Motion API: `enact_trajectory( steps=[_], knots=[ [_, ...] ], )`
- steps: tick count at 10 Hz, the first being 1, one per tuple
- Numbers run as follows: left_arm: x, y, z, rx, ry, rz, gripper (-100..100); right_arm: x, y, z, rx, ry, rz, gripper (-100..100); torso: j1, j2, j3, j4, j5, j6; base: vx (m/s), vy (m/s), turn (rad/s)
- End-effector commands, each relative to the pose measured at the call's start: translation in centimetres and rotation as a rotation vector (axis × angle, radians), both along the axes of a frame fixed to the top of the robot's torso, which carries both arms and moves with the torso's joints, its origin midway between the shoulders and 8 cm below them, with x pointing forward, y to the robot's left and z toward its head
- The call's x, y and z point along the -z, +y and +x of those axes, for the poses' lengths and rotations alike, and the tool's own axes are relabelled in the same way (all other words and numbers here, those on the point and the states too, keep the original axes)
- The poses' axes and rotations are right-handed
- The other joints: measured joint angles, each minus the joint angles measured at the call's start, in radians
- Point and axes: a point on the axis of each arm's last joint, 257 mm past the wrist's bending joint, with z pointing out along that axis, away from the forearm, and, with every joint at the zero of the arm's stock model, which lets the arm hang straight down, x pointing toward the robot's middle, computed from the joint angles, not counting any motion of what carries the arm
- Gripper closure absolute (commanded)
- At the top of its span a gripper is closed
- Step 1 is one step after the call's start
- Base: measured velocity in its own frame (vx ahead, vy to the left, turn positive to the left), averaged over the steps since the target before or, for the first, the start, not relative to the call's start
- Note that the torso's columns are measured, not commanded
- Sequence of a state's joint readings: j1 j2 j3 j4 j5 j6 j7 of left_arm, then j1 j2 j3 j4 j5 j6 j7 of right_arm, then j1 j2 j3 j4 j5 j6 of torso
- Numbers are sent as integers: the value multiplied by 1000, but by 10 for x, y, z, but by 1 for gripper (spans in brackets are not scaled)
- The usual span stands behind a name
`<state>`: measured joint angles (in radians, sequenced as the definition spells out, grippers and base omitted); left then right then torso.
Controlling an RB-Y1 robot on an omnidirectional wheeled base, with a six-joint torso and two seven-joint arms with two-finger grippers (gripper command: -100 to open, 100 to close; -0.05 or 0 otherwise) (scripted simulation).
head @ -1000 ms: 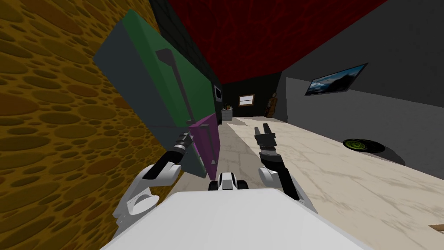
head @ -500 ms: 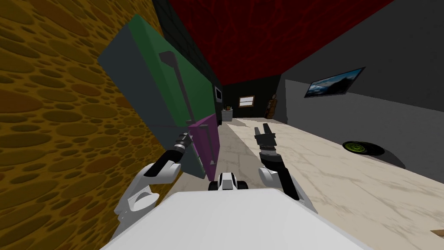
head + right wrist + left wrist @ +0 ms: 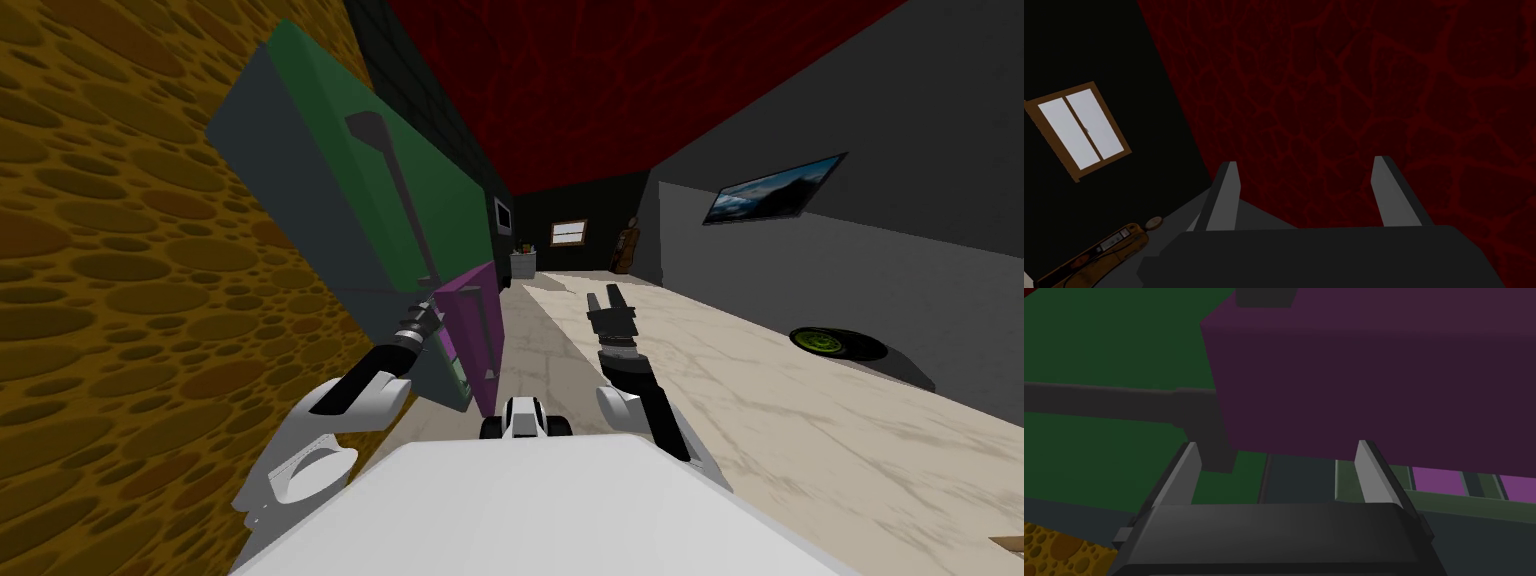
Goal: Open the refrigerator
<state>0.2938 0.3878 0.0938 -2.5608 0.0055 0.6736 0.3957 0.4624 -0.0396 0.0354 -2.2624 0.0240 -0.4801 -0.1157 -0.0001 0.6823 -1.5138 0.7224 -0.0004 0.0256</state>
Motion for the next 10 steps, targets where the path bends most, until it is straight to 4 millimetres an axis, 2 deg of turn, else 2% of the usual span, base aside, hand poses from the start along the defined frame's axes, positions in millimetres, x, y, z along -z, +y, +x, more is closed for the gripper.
enact_trajectory(
  steps=[1, 2, 3, 4, 5, 7, 8, 10],
  knots=[
    [-29, -12, -8, 29, -62, 4, -100, 0, 0, 0, 0, 0, 0, 0, -3, 3, 1, 3, -2, -1, 4, -9, 0],
    [-9, -3, -8, 10, -8, -1, -100, 0, 0, 0, 0, 0, 0, 0, -6, 5, 2, 6, -6, 0, -49, 11, 93],
    [-15, 3, -9, -6, -9, -10, -100, 0, 0, 0, 0, 0, 0, 0, -7, 12, 7, 4, -3, -5, -4, 22, 136],
    [-11, 1, -9, -1, -2, -4, -100, 0, 0, 0, 0, 0, 0, 0, -3, 15, 11, 5, -1, -9, -20, 15, 107],
    [-12, 3, -10, -6, -3, -3, 100, 0, 0, 0, 0, 0, 0, 0, -2, 21, 15, 4, 1, -10, -57, 1, 76],
    [-11, 19, -12, -55, 3, 0, 100, 0, 0, 0, 0, 0, 0, 0, -12, 35, 23, 14, -6, -14, 26, -195, 163],
    [-11, 19, -12, -55, 3, 0, 100, 0, 0, 0, 0, 0, 0, 0, -22, 38, 24, 16, -11, -13, 51, -257, 100],
    [-14, 34, -13, -101, -4, 3, 100, 0, 0, 0, 0, 0, 1, 0, -23, 39, 24, 17, -13, -7, 14, -326, 75]
  ],
)
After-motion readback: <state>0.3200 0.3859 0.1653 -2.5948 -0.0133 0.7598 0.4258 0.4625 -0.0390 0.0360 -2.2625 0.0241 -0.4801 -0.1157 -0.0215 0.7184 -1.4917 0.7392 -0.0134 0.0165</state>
